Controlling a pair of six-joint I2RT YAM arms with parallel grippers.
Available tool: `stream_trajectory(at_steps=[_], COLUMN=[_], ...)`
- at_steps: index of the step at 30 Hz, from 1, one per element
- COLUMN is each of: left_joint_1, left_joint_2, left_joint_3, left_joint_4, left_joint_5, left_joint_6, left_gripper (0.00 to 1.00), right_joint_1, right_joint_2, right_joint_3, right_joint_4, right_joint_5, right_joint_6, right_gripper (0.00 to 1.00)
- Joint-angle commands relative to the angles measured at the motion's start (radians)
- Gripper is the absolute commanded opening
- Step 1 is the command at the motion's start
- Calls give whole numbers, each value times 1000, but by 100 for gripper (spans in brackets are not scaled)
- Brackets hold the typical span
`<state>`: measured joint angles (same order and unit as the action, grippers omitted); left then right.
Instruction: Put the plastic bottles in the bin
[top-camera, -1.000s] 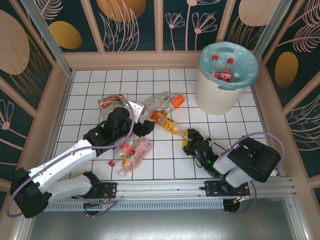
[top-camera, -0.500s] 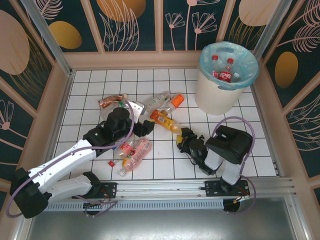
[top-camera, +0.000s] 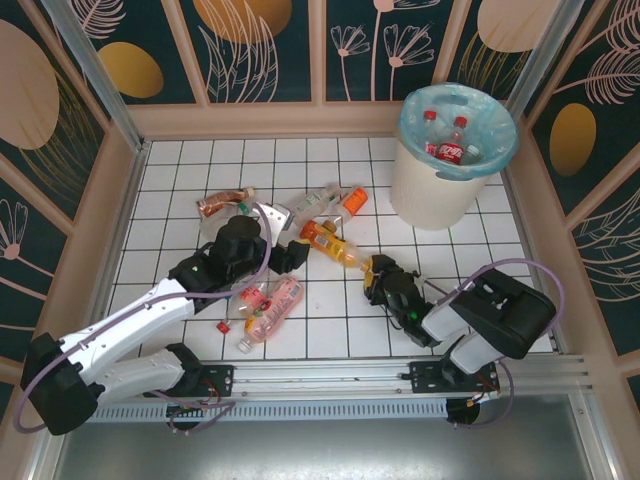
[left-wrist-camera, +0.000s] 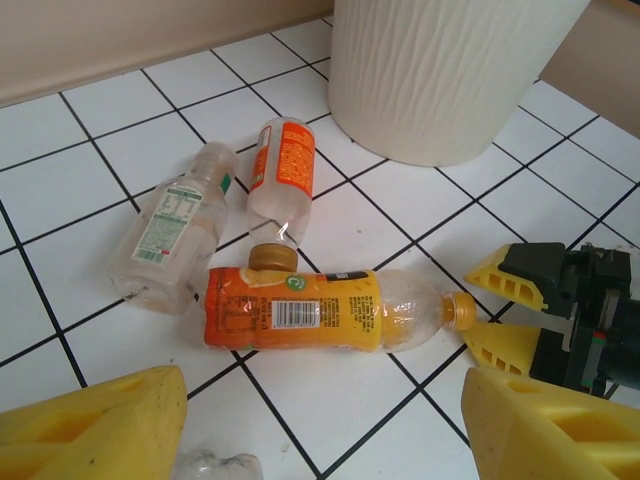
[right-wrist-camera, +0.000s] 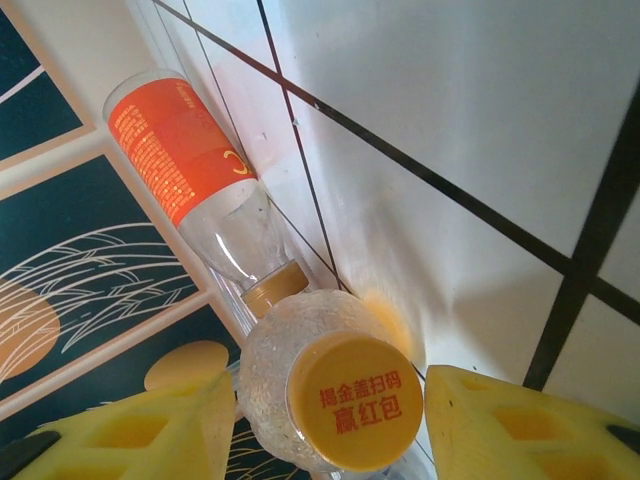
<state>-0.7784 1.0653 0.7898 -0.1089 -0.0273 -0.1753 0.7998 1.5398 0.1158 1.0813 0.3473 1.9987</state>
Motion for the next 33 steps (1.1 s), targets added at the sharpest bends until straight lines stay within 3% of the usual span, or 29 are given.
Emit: stream_trajectory(at_steps=[1,14,23,33], left_joint_1=[-5,-5,-4,-5], left_joint_2=[-3,-27,-28,-46], left_joint_3=[-9,-35,-35,-46], left_joint_4=[25,26,28,29], left_joint_5=[-3,-19,-13,-19], left_joint_6=[20,24,24,25], left_gripper=[73,74,75,75], right_joint_1=[-8,-20,-28,-34], right_joint_2=[70,86,134,51], right_joint_3=[14,29,45,21], right_joint_4=[-28,-41,-14,-90], right_joint_5=[0,23,21,71], right_joint_6=[44,38,41,21], right_gripper=[52,45,46,29])
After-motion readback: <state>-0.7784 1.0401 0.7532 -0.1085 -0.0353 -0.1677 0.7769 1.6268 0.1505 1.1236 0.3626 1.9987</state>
